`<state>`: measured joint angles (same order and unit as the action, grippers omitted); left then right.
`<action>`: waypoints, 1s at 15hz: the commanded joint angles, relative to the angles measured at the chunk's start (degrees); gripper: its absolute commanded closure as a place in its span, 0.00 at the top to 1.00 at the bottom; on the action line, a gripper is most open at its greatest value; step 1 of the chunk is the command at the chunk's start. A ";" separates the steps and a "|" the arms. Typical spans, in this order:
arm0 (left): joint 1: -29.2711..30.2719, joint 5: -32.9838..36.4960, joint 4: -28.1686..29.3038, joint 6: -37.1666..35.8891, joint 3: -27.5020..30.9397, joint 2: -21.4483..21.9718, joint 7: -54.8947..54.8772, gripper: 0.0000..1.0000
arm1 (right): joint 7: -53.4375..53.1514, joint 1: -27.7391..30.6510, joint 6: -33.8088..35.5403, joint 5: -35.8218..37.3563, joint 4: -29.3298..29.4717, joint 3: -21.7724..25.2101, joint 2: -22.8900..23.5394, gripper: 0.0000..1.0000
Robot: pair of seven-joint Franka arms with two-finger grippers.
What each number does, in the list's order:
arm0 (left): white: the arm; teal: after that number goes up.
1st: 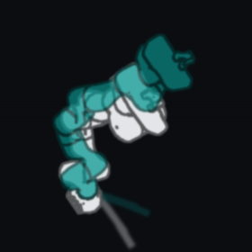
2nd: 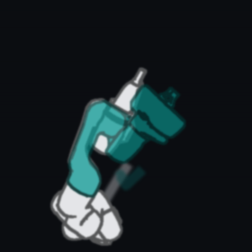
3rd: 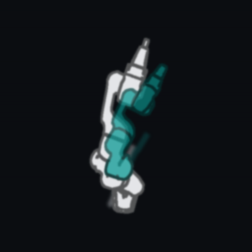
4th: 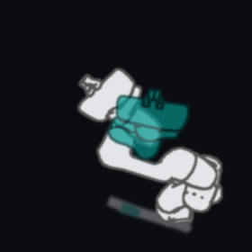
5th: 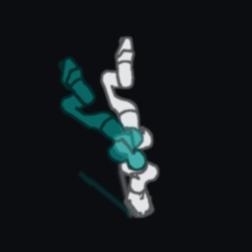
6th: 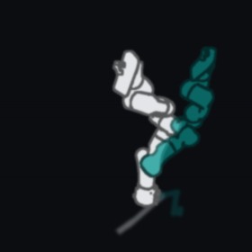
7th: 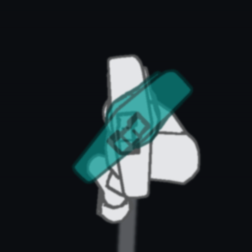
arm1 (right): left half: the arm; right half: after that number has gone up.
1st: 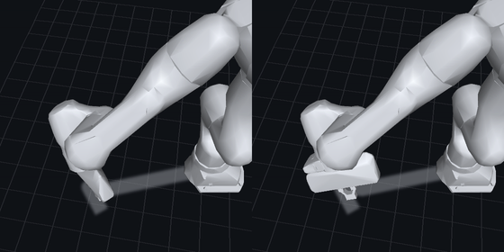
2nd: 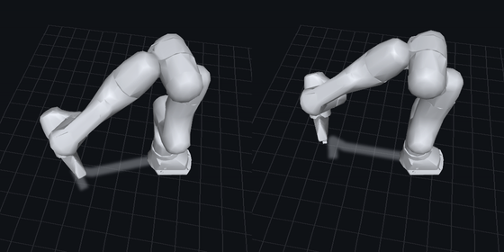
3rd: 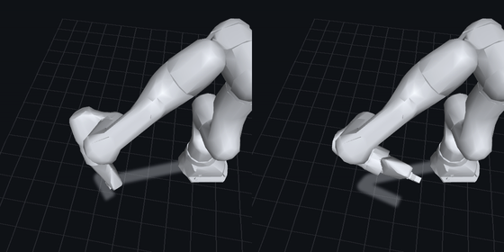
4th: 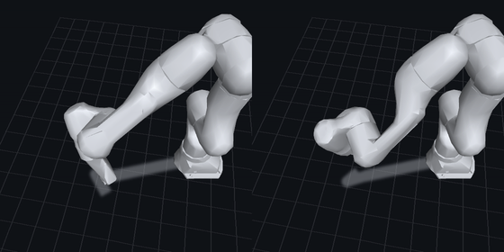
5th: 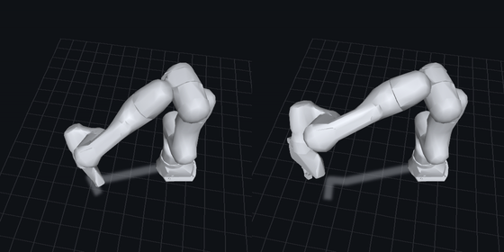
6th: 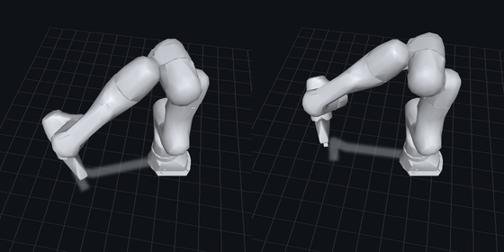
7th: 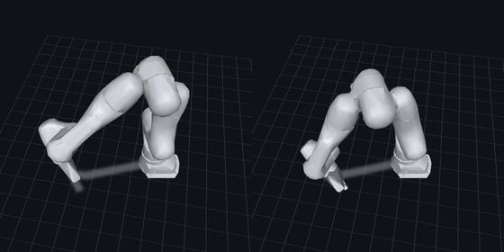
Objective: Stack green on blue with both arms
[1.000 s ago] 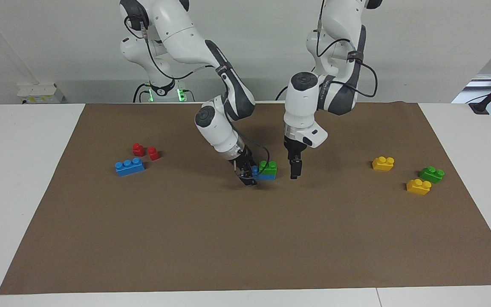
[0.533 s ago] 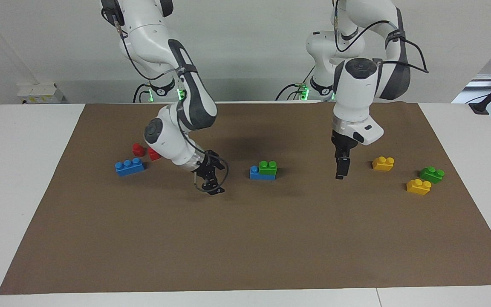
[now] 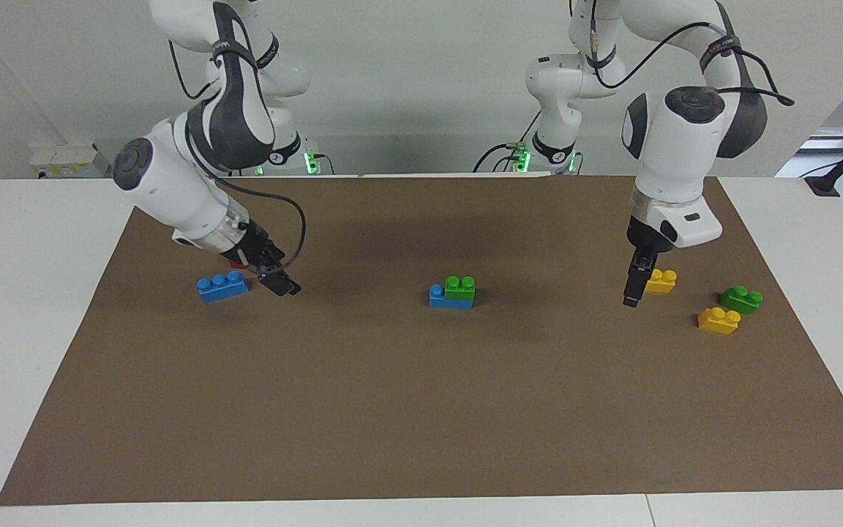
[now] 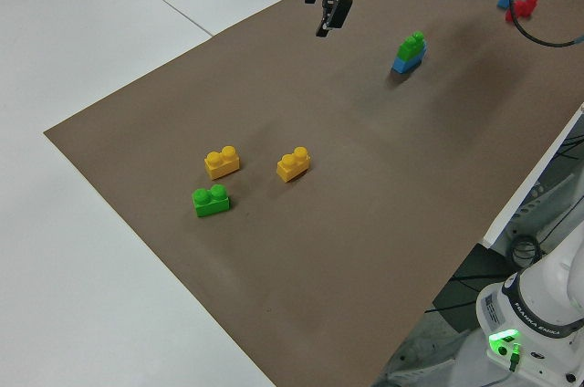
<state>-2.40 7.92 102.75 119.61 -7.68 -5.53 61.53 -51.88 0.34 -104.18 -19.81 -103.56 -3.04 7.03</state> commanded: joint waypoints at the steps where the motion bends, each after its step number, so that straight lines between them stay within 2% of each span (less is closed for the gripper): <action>1: 2.05 -4.39 -5.52 -8.57 0.29 1.31 -16.72 1.00 | 13.77 3.43 8.53 5.55 6.50 -0.65 -1.49 1.00; 4: 2.05 -5.98 -10.02 -15.52 3.28 1.57 -30.47 1.00 | 27.59 4.40 16.01 9.17 14.15 -0.65 -1.49 1.00; 8: 2.14 -5.90 -10.29 -20.01 3.90 4.90 -43.13 1.00 | 44.90 4.05 18.67 16.71 18.48 -0.74 -1.49 1.00; 15: 1.61 -5.81 -8.37 -29.60 4.78 10.53 -58.61 1.00 | 49.16 4.05 17.79 21.22 18.48 -0.74 -1.49 1.00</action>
<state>-0.38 2.83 92.60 92.25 -3.81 2.80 7.44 -4.20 4.12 -86.74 -0.27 -86.66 -3.25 4.62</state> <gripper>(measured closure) 0.000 0.000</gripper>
